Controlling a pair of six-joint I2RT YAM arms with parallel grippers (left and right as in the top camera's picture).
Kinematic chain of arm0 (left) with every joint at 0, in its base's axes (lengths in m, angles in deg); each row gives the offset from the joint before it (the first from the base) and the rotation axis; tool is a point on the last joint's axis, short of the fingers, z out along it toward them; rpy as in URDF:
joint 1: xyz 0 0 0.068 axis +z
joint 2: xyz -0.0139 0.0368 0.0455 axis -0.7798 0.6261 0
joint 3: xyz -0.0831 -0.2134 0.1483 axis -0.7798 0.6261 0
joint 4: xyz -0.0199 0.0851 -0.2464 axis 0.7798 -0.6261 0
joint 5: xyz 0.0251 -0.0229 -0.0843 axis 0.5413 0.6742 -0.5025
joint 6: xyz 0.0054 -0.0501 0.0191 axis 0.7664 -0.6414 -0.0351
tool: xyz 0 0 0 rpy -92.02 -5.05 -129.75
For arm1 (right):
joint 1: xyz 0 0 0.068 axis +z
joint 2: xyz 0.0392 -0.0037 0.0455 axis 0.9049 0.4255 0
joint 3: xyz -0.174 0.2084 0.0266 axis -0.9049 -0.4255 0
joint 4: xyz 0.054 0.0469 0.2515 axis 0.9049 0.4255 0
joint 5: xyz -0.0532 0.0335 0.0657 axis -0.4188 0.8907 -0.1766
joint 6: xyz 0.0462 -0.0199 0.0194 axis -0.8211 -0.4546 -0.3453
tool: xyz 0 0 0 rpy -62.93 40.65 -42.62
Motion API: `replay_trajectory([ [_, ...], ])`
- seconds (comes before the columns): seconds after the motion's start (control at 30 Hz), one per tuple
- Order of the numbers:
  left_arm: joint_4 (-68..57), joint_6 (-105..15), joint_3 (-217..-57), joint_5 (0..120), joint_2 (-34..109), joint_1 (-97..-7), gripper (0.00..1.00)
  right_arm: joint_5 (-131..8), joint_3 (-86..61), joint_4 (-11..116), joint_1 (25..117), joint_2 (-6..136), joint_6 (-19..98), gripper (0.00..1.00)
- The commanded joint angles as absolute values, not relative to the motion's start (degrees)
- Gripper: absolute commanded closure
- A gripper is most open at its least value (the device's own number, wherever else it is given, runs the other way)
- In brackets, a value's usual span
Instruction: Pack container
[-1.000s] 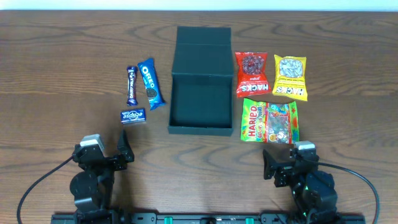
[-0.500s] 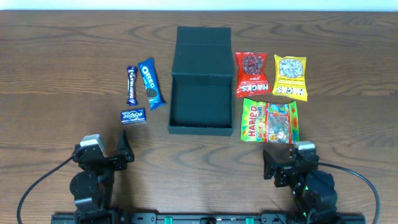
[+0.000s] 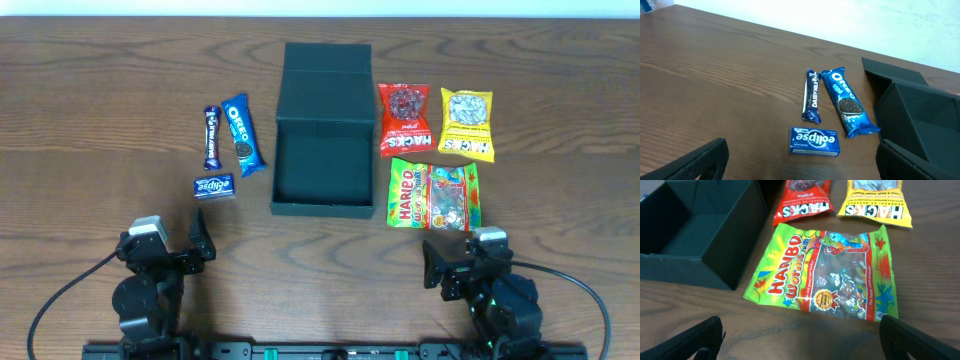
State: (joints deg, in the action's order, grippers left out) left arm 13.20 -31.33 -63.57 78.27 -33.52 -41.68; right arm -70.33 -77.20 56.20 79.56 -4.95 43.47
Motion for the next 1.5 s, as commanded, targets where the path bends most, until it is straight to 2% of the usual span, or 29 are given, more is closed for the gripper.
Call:
replay_trajectory([
  [0.0,12.96,-31.16,-62.11,78.83,-33.94,-41.94,0.05,-68.21,-77.60,55.76,78.99,-5.48,42.81,0.01],
  [0.1,12.96,-31.16,-62.11,78.83,-33.94,-41.94,0.05,-67.44,-77.60,55.67,79.03,-5.48,30.73,0.01],
  [0.27,12.96,-31.16,-62.11,78.83,-33.94,-41.94,0.05,-62.88,-77.51,56.07,79.03,-5.48,-0.36,0.01],
  [0.37,12.96,-31.16,-62.11,78.86,-33.94,-41.94,0.05,-58.85,-77.33,56.66,79.03,-5.48,-9.91,0.01],
  [0.63,12.96,-31.16,-62.11,78.83,-33.94,-41.94,0.05,-60.27,-77.36,53.55,79.03,-5.48,-10.37,0.01],
  [0.77,12.96,-31.16,-62.11,78.83,-33.94,-41.94,0.05,-55.64,-77.33,41.05,79.03,-5.30,3.27,0.01],
  [0.97,12.96,-31.16,-62.11,78.83,-33.94,-41.94,0.05,-49.56,-74.80,33.84,79.03,2.41,9.41,0.01],
  [1.27,12.96,-31.16,-62.11,78.83,-33.94,-41.94,0.05,-47.01,-58.14,41.12,79.03,29.69,27.16,0.01],
  [1.47,12.96,-31.16,-62.11,78.83,-33.94,-41.94,0.05,-61.61,-44.48,53.71,79.03,49.78,28.30,0.01],
])
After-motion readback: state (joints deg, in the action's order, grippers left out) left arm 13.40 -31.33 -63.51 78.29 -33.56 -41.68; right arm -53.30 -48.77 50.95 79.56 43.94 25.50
